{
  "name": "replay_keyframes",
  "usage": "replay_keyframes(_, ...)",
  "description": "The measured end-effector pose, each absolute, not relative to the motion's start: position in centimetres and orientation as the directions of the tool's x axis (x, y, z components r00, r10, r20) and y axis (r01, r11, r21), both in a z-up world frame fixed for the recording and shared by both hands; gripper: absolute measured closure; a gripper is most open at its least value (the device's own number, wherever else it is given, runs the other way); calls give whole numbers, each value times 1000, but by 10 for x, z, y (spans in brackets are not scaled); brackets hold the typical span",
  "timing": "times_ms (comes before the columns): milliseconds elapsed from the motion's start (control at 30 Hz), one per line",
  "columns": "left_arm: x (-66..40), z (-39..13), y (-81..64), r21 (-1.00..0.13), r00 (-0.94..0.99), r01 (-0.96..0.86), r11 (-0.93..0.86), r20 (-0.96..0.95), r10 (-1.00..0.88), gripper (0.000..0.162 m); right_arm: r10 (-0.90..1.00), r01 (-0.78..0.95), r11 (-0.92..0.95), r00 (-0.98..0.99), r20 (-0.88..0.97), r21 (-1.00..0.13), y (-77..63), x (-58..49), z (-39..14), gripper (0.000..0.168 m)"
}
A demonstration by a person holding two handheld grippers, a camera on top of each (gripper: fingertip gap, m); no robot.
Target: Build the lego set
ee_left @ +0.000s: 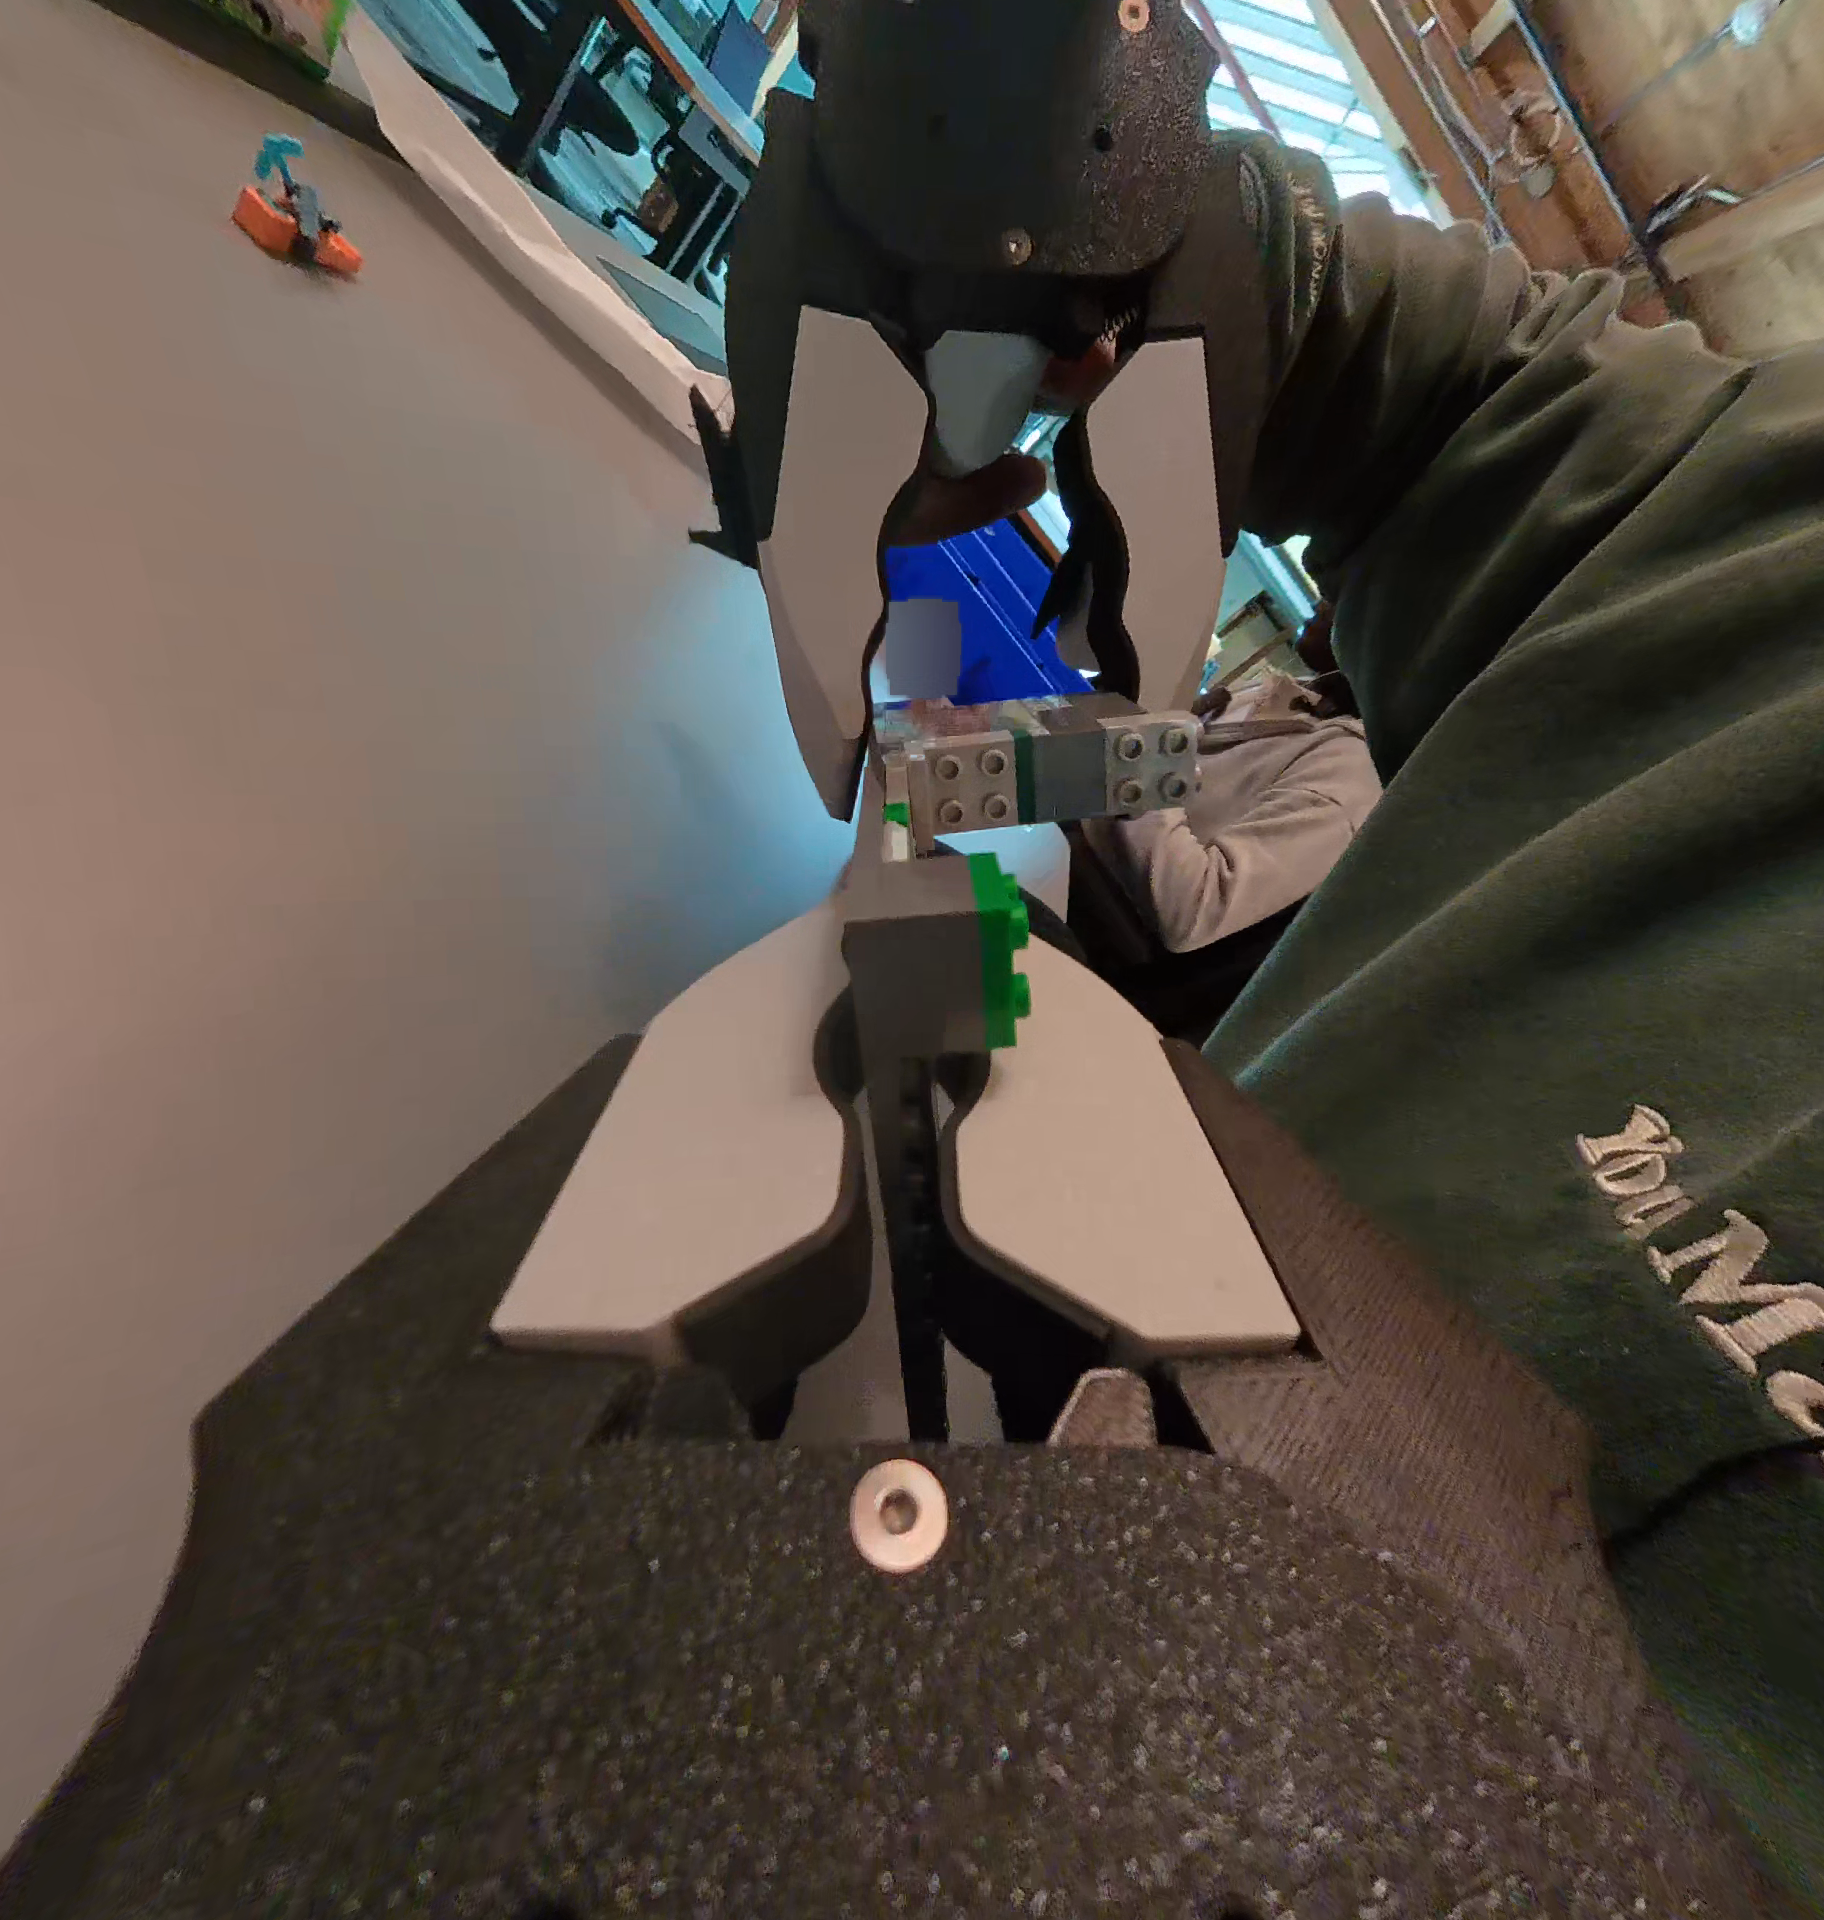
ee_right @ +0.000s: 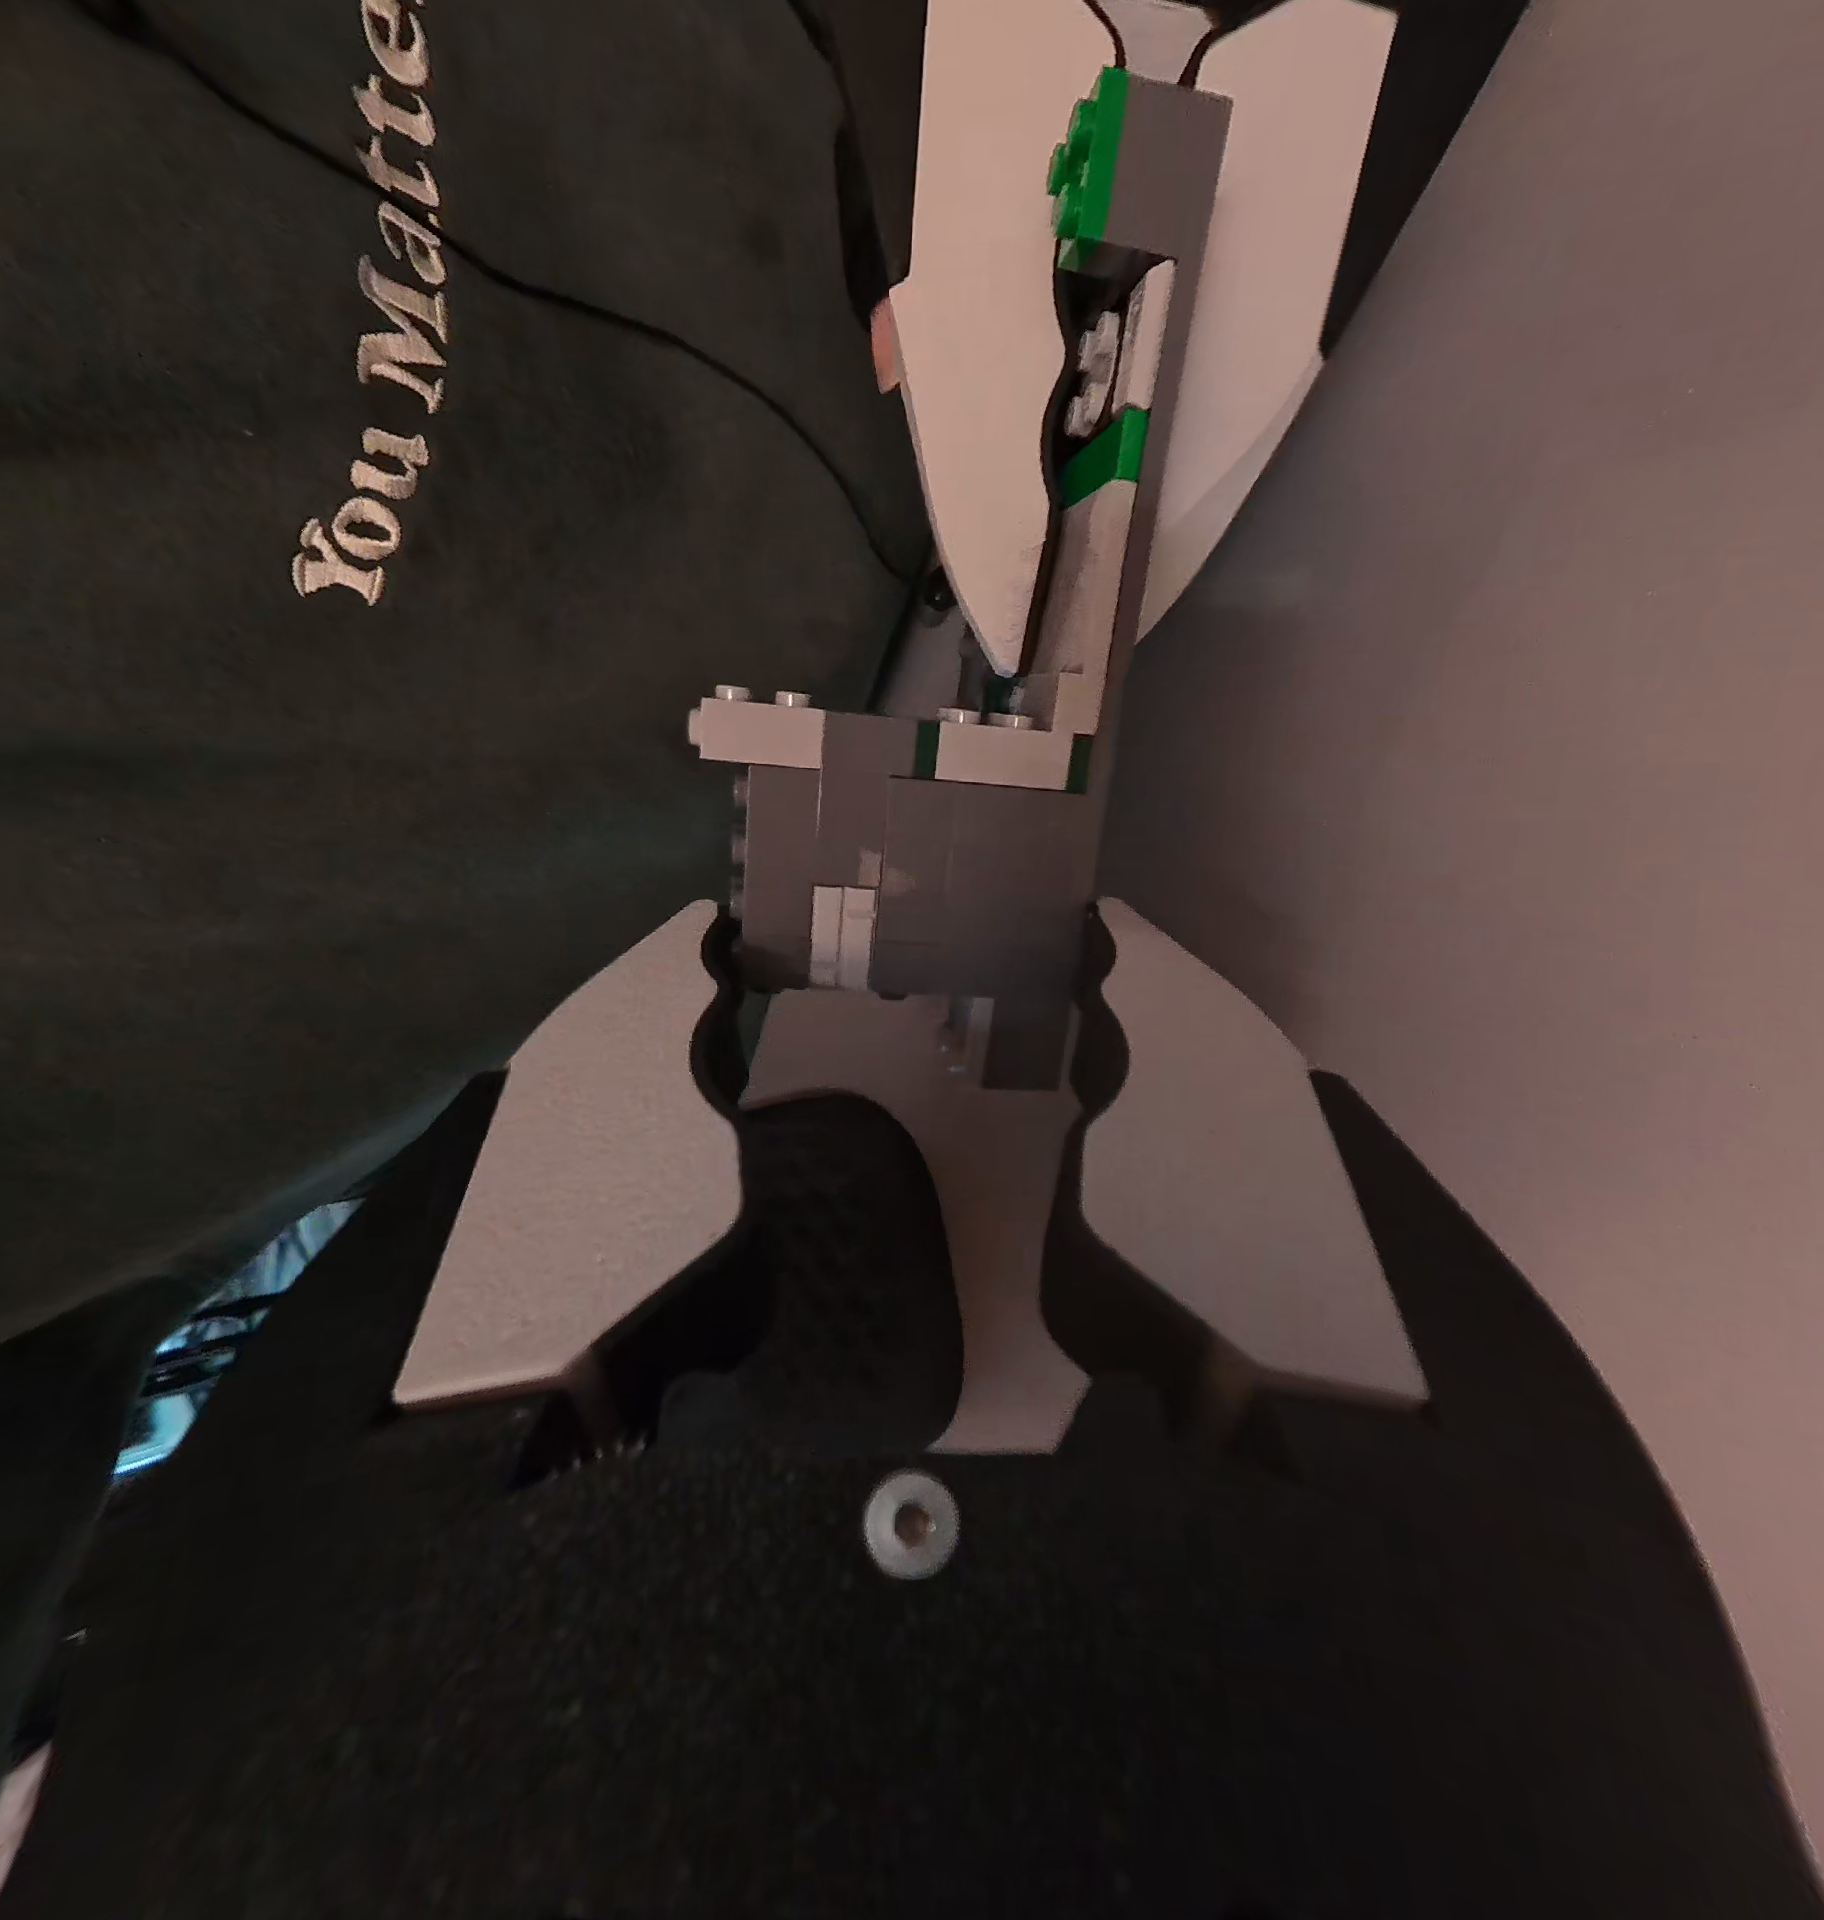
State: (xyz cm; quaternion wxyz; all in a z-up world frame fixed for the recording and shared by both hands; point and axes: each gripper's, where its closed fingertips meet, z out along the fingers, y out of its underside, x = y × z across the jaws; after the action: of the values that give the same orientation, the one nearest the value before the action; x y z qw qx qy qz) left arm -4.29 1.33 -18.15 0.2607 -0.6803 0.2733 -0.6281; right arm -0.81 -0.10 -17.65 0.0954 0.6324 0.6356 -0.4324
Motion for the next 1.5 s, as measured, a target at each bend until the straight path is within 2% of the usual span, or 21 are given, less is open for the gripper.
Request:
replay_keyframes(433,-43,-185,7,-763,72,-78,-642,638,-767,154,798,878,-137,-176,-576,-458,-10,-9,-183,106)
replay_keyframes(567,-45,-175,16,-772,65,-36,-634,632,-772,155,860,834,-150,-155,-486,-530,-3,-13,-174,104)
replay_keyframes(667,-46,-172,23,-764,72,-21,-645,643,-763,155,934,794,-107,-125,-333,-599,5,-11,-166,96)
replay_keyframes(767,-45,-171,27,-685,33,0,-729,728,-685,155,985,714,-97,-28,-167,-693,15,-10,-159,97)
replay_keyframes(867,-42,-176,29,-572,-6,4,-821,821,-572,155,992,638,-2,100,80,-770,25,-7,-159,108)
replay_keyframes(1000,-34,-185,28,-436,-34,-23,-900,900,-435,155,950,559,57,223,217,-827,25,-6,-163,120)
replay_keyframes(1133,-25,-188,24,-316,-65,-43,-948,948,-313,155,929,515,76,274,248,-854,26,-3,-162,127)
replay_keyframes(1333,-20,-187,19,-269,-85,-46,-962,961,-265,155,910,507,126,283,303,-853,21,6,-150,138)
replay_keyframes(1400,-19,-187,17,-274,-86,-46,-961,959,-270,155,923,463,93,292,251,-881,18,9,-142,140)
replay_keyframes(1500,-17,-183,13,-304,-98,-47,-951,949,-299,155,958,341,-98,288,5,-935,14,14,-131,131)
